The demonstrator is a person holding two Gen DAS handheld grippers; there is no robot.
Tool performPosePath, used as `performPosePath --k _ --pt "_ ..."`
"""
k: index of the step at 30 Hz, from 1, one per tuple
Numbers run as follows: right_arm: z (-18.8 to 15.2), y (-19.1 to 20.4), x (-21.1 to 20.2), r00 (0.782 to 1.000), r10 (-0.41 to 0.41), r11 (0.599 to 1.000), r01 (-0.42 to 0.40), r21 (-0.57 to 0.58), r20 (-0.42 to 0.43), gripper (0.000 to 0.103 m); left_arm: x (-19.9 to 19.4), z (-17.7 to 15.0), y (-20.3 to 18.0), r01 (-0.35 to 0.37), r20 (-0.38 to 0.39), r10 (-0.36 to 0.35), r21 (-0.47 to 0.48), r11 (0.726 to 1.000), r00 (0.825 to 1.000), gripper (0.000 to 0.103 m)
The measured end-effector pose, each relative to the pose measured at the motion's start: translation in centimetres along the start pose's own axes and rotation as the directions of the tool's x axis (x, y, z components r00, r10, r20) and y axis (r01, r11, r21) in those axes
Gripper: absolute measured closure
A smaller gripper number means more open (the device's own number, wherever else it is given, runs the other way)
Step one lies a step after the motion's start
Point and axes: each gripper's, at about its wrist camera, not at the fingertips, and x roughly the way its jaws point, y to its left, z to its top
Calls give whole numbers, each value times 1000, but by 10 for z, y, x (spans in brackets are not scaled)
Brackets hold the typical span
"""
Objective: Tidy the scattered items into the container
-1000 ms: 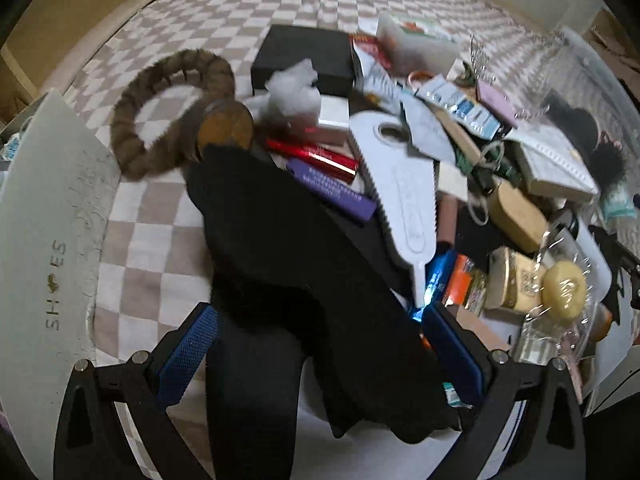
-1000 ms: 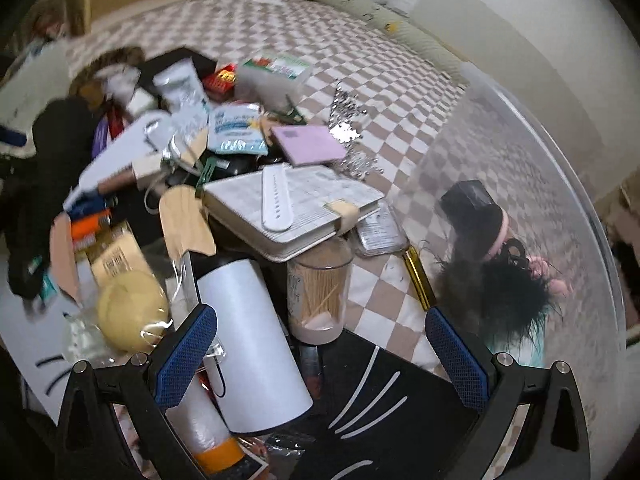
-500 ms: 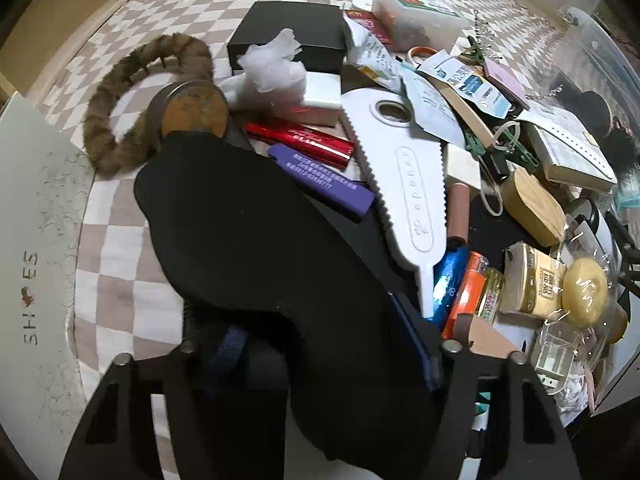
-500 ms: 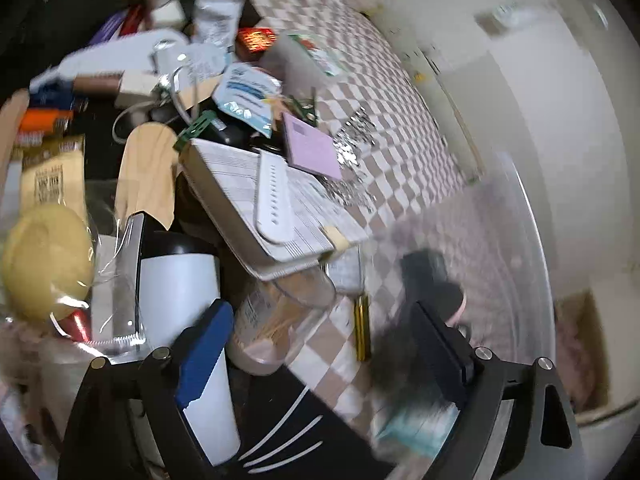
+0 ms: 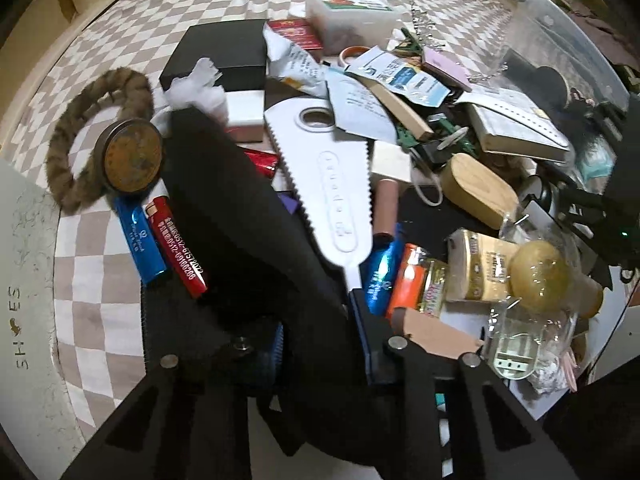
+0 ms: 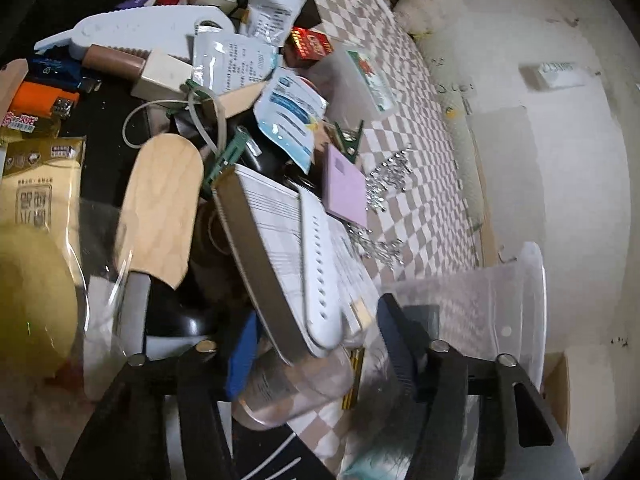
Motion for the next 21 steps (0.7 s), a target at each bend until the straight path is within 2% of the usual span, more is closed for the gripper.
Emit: performPosePath --k 1,3,5,7,9,12,13,14,16,18,21 --pt "1 0 2 1000 19 1000 -19 7 -10 64 0 1 -1 4 2 -4 1 1000 1000 76" --pt "4 -5 4 999 49 998 -48 47 -13 64 0 2 -5 11 5 -11 3 1000 1000 77" --pt "4 -19 4 995 103 985 -101 138 -6 64 -2 3 -6 13 14 -13 4 1000 1000 77" --pt "0 -45 4 982 187 940 -185 285 18 64 -3 5 -6 14 20 -14 0 1000 1000 77" --pt "-7 -67 4 966 252 879 -251 406 53 64 -4 6 -8 11 25 -11 1 1000 1000 77" --pt "-24 -102 4 939 318 747 -333 576 130 64 -5 6 -9 -15 28 15 11 1000 999 77" --pt "-29 -107 6 932 331 714 -348 607 146 64 -4 7 -10 -24 28 24 10 1000 999 77" --pt "-37 -117 9 920 353 659 -372 654 169 64 -3 9 -11 -35 29 35 13 999 999 77" --pt "-49 -128 11 903 379 563 -400 723 205 64 -1 13 -13 -57 30 56 19 998 998 77" --pt "-64 -143 18 885 397 440 -416 796 244 65 2 17 -16 -76 31 75 28 997 997 77" --pt "-80 -156 26 871 399 318 -425 847 287 65 7 22 -19 -85 24 84 39 996 996 77"
